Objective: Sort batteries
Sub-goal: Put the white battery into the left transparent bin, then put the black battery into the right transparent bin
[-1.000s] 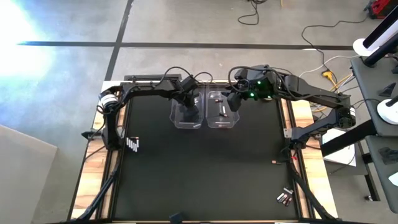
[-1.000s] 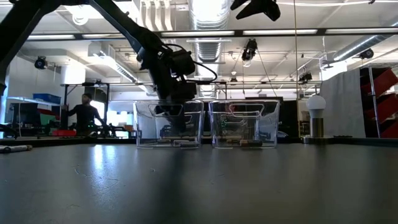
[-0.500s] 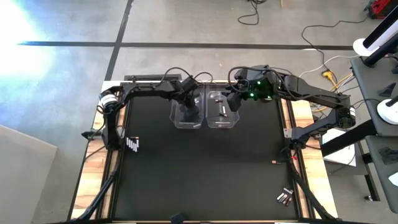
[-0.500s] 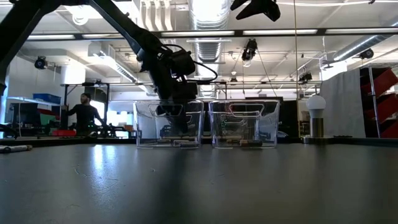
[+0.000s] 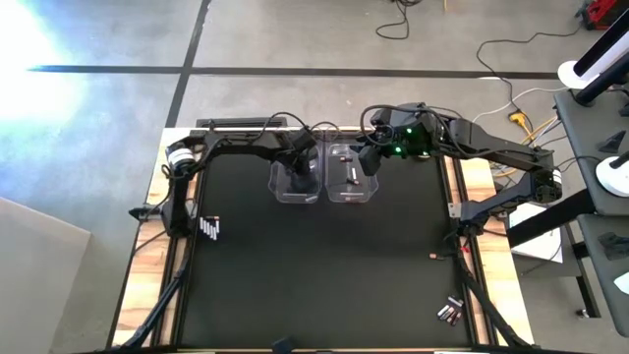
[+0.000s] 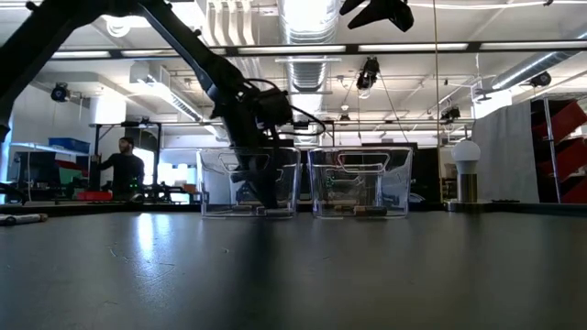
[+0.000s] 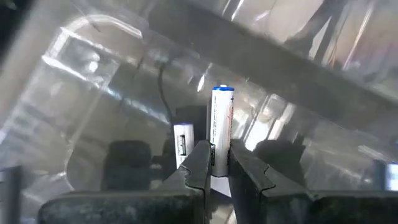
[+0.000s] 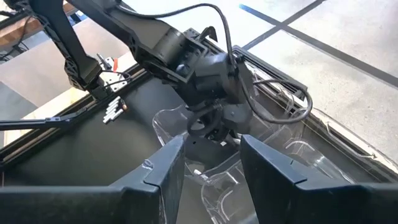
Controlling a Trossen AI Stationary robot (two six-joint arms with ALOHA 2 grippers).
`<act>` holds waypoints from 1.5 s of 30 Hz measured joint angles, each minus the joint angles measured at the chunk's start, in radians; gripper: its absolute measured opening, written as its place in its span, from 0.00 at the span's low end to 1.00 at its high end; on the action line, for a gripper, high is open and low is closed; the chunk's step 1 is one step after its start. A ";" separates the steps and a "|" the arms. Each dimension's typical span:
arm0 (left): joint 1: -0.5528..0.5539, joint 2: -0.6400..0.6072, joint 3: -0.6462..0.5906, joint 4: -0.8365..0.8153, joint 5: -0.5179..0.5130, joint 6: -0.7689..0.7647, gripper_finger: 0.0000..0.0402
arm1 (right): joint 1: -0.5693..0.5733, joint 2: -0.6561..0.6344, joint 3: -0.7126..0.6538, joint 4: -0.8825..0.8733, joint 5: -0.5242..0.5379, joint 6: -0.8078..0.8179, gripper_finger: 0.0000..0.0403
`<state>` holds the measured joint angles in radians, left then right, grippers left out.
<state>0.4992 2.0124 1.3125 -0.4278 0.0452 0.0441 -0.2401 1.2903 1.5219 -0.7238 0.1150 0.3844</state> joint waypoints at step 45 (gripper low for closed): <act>-0.001 -0.303 0.001 -0.077 -0.010 0.000 0.32 | 0.026 -0.007 -0.320 -0.557 0.061 0.091 0.49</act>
<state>0.4980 1.7092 1.3136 -0.5053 0.0353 0.0437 -0.2144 1.2835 1.2024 -1.2805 0.1758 0.4759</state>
